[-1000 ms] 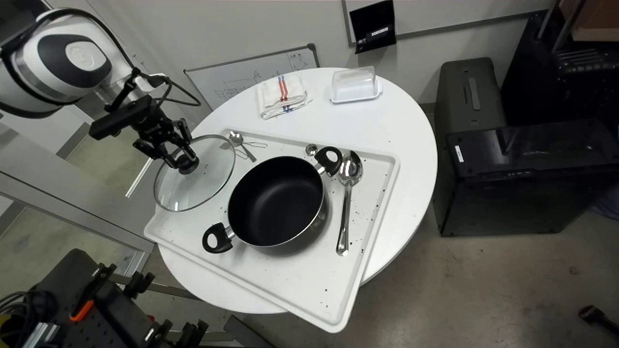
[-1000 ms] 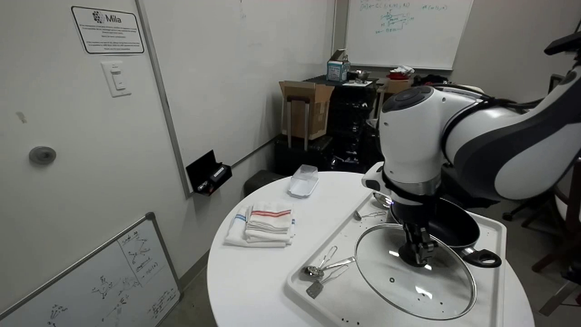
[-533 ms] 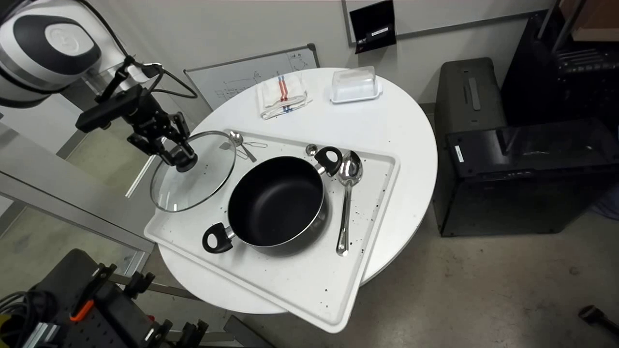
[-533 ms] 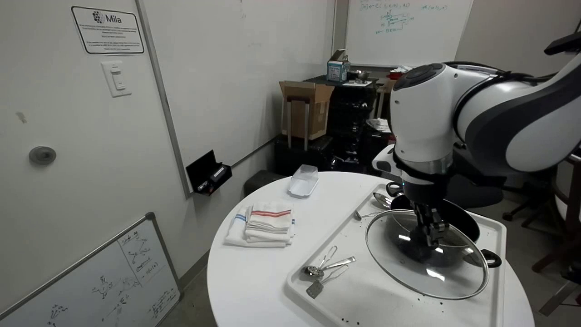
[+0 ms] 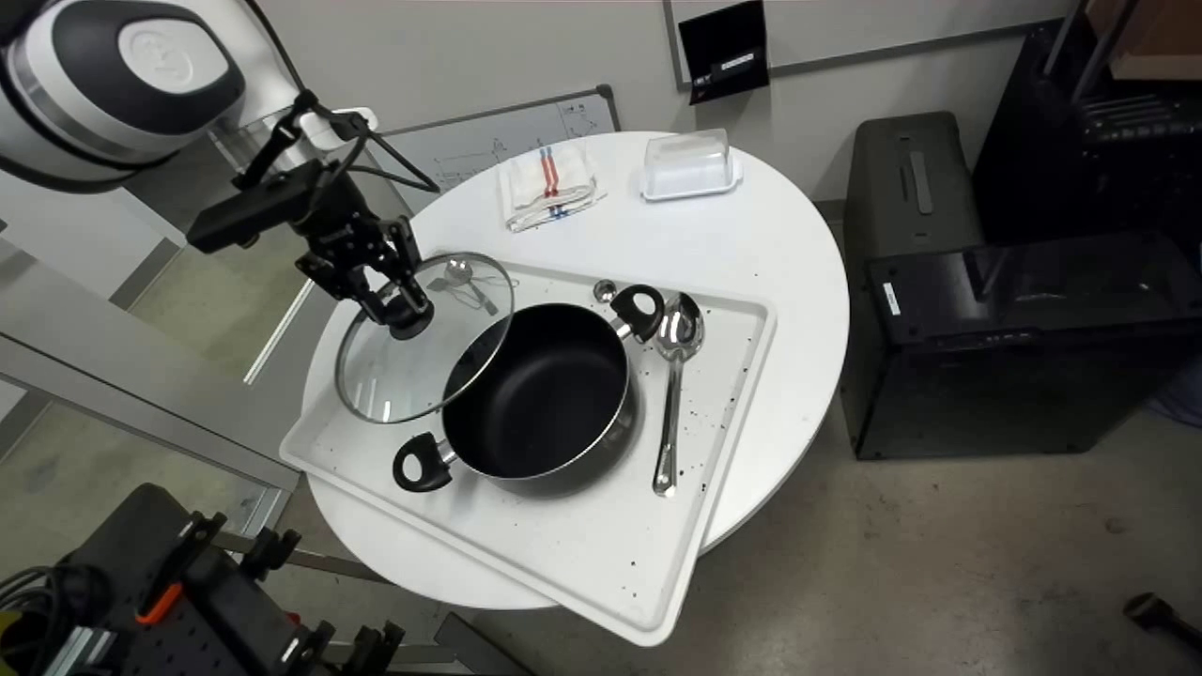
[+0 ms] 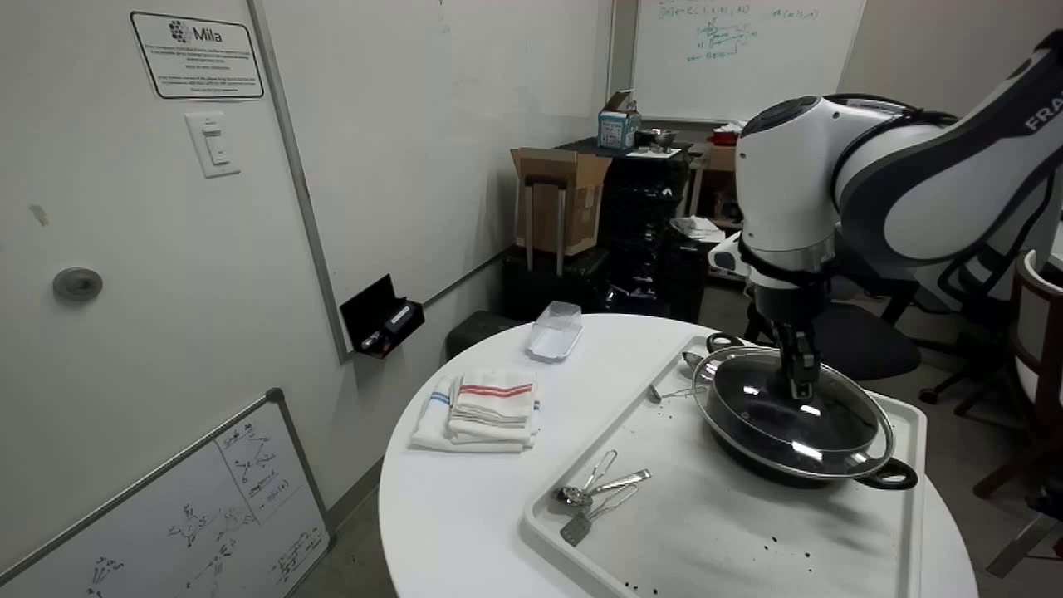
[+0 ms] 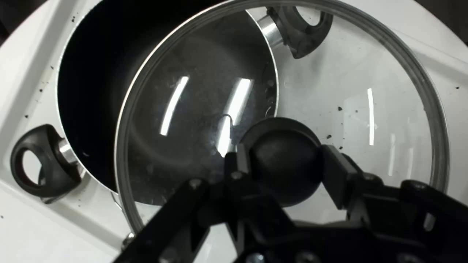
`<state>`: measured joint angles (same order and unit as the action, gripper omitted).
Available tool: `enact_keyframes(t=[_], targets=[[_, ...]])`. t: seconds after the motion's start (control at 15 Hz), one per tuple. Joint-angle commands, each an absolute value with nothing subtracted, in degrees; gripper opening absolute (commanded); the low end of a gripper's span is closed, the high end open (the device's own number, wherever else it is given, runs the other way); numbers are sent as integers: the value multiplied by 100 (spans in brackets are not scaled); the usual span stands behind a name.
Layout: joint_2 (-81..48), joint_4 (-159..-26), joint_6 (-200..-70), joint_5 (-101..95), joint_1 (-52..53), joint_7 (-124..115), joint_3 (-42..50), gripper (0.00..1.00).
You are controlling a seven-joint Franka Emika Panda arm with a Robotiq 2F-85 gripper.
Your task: Put the glass lid on the black pot.
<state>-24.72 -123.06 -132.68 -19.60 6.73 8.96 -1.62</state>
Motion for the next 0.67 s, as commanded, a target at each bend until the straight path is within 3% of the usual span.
enact_keyframes(t=[0.0, 0.6], targets=[[-2271, -12315, -13189, -1978, 373, 1043, -9, 25], [-2480, -11962, -13145, -1797, -210, 1055, 247, 25]])
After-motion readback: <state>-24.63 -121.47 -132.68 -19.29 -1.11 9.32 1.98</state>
